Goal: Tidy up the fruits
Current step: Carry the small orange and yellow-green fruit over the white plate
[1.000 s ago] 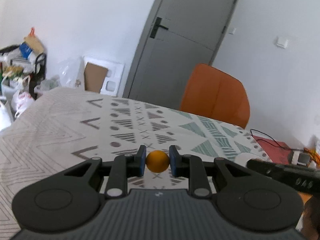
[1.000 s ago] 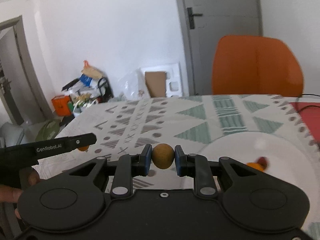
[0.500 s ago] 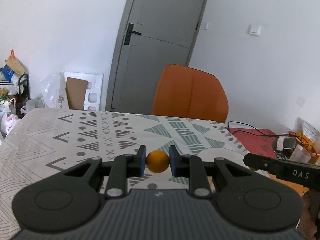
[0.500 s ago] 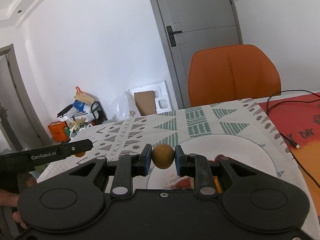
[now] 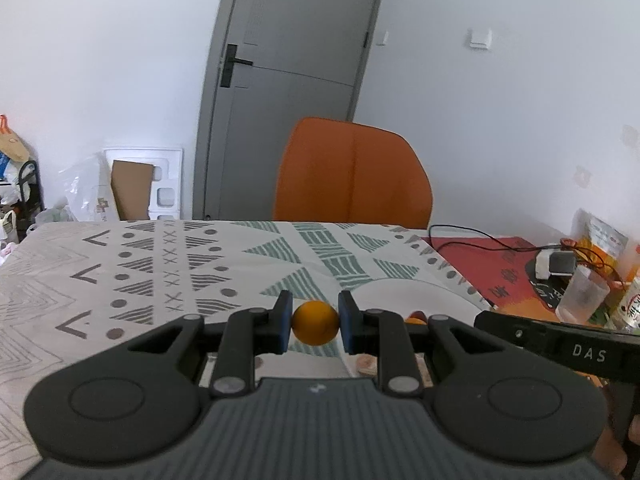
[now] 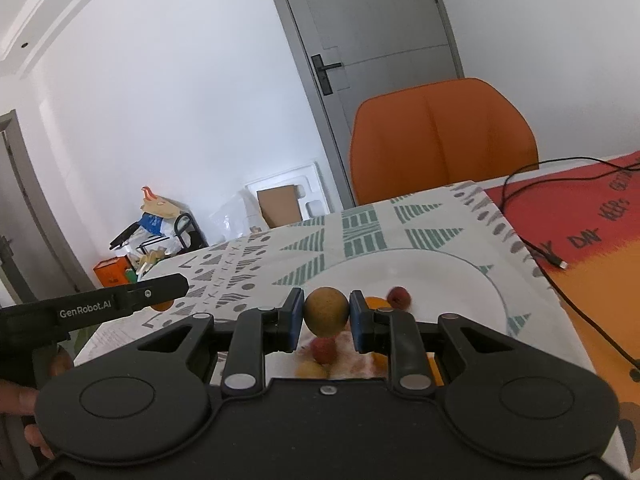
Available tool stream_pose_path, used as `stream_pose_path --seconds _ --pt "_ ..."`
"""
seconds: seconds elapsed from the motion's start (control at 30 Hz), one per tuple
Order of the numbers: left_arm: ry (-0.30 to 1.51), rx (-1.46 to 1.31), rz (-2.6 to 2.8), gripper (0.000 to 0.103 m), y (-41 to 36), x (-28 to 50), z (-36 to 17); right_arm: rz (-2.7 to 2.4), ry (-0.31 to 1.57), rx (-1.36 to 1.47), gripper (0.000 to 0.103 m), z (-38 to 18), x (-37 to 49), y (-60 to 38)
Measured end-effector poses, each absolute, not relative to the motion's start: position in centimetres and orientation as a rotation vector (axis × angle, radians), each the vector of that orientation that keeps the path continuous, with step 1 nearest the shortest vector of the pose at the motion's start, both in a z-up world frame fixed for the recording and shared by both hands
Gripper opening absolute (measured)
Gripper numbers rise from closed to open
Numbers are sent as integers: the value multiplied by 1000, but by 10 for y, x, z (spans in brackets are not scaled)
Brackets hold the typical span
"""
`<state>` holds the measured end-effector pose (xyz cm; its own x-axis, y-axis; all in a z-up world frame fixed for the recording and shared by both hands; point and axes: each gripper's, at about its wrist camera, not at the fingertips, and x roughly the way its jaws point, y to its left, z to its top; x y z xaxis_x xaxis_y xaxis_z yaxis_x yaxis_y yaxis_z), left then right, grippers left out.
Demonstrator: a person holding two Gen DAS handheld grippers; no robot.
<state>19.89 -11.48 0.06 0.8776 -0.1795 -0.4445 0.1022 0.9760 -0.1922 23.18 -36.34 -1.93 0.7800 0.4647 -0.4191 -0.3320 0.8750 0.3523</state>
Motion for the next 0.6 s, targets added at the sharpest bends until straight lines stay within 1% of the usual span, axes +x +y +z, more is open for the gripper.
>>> stream_pose_path --seconds 0.2,0.27,0.43,0.47,0.6 --pt "489 -134 -165 23 -133 201 -1 422 536 300 23 -29 231 -379" --pt "493 -128 -170 23 -137 202 -3 422 542 300 26 -33 231 -382" --pt "514 -114 -186 23 -151 207 -9 427 548 303 26 -39 230 -389" --pt "517 -110 -191 23 -154 208 -10 425 549 309 28 -41 231 -391" --pt "525 -94 -212 23 -165 211 -12 401 549 340 28 -43 233 -405"
